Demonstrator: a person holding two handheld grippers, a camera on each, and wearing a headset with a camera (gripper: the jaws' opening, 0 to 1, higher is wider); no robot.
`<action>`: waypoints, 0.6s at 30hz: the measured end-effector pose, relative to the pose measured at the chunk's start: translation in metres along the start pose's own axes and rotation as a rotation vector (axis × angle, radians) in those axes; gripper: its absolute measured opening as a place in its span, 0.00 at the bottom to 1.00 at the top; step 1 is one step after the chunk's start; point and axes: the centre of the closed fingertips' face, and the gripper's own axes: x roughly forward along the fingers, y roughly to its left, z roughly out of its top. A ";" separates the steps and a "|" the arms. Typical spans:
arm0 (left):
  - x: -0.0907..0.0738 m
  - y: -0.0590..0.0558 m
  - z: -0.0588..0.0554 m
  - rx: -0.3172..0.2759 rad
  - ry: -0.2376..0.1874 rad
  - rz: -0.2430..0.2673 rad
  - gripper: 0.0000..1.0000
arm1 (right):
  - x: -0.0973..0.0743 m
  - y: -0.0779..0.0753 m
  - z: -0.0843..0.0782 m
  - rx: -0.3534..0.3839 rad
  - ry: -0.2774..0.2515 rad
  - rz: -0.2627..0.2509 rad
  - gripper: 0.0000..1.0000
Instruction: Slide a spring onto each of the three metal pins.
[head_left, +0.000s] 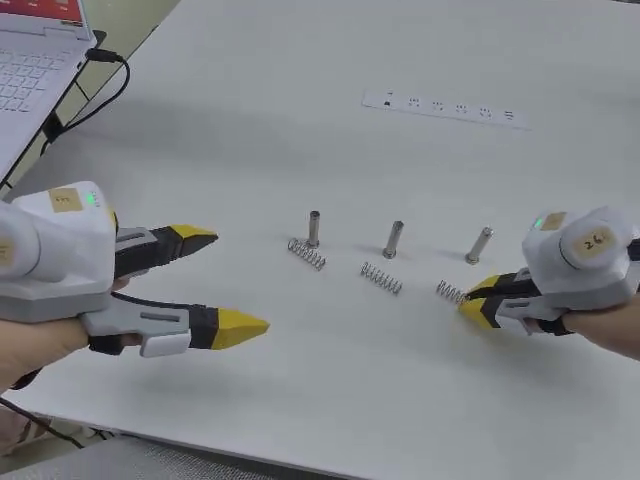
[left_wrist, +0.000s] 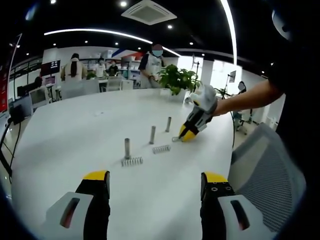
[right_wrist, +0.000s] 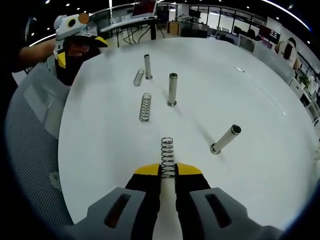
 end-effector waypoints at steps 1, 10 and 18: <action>0.000 -0.001 0.000 -0.002 0.000 -0.003 0.70 | -0.001 0.001 0.000 -0.018 0.001 -0.004 0.08; 0.004 -0.005 0.002 0.004 0.000 -0.016 0.70 | -0.019 0.001 0.011 0.004 -0.047 -0.013 0.08; 0.011 -0.011 0.006 0.017 -0.004 -0.035 0.70 | -0.031 0.003 0.017 -0.014 -0.066 -0.015 0.08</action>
